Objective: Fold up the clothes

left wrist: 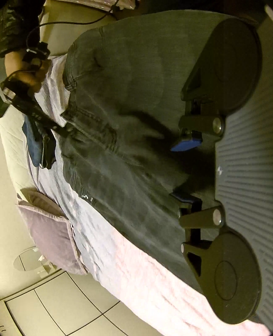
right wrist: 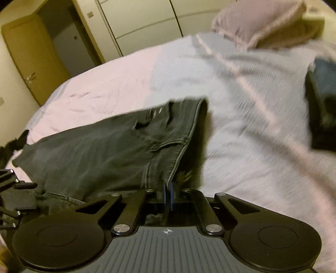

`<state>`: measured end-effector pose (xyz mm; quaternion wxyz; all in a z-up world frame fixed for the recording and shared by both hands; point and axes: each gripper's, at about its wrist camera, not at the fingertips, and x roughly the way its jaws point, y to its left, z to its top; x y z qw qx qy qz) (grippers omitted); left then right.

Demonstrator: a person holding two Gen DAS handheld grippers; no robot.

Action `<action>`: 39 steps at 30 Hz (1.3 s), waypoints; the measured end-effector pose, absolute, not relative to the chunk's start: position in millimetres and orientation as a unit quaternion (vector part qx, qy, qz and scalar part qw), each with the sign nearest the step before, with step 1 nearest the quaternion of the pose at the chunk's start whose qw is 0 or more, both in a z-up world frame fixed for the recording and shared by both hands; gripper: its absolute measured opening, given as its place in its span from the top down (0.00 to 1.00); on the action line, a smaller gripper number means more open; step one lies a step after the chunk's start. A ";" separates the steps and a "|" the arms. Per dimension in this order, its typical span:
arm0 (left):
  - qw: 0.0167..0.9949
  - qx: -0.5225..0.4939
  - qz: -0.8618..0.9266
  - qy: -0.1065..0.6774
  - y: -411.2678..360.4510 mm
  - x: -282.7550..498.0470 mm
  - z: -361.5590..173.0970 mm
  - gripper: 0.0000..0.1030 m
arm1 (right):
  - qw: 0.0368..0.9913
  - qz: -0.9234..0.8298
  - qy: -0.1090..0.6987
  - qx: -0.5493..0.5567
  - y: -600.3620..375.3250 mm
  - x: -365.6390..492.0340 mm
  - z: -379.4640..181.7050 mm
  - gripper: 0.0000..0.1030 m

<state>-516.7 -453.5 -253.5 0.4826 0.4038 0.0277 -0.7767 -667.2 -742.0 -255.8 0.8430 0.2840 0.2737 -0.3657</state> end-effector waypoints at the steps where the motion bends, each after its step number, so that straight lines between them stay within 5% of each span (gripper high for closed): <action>1: 0.482 0.404 -0.777 0.030 -456.9 -518.2 -257.4 0.60 | 0.840 -0.364 0.282 0.286 -742.3 -666.1 -261.6 0.98; 7: 0.489 0.403 -0.773 0.034 -457.8 -515.9 -259.2 0.58 | 0.840 -0.358 0.258 0.315 -738.8 -678.4 -281.3 0.96; 14: 0.506 0.393 -0.766 0.043 -440.3 -503.1 -253.7 0.58 | 0.861 -0.360 0.180 0.311 -688.7 -725.5 -256.0 0.60; 20: 0.514 0.391 -0.763 0.039 -436.1 -504.5 -252.8 0.58 | 0.861 -0.337 0.211 0.317 -677.7 -704.2 -276.8 0.60; 21: 0.514 0.391 -0.763 0.038 -435.5 -504.6 -251.9 0.58 | 0.857 -0.344 0.214 0.318 -678.0 -700.3 -279.7 0.67; 22: 0.514 0.390 -0.763 0.035 -434.4 -504.7 -250.0 0.58 | 0.853 -0.352 0.216 0.319 -678.4 -698.3 -279.7 0.85; 24: 0.517 0.381 -0.766 0.024 -431.9 -504.8 -244.1 0.58 | 0.853 -0.367 0.217 0.302 -676.2 -696.9 -269.0 0.91; 30: 0.530 0.350 -0.772 0.026 -439.9 -500.1 -238.2 0.58 | 0.872 -0.373 0.213 0.233 -684.3 -685.2 -235.9 0.93; 39: 0.526 0.375 -0.760 0.071 -454.3 -490.7 -261.7 0.56 | 0.849 -0.383 0.258 0.256 -704.4 -682.3 -282.1 0.93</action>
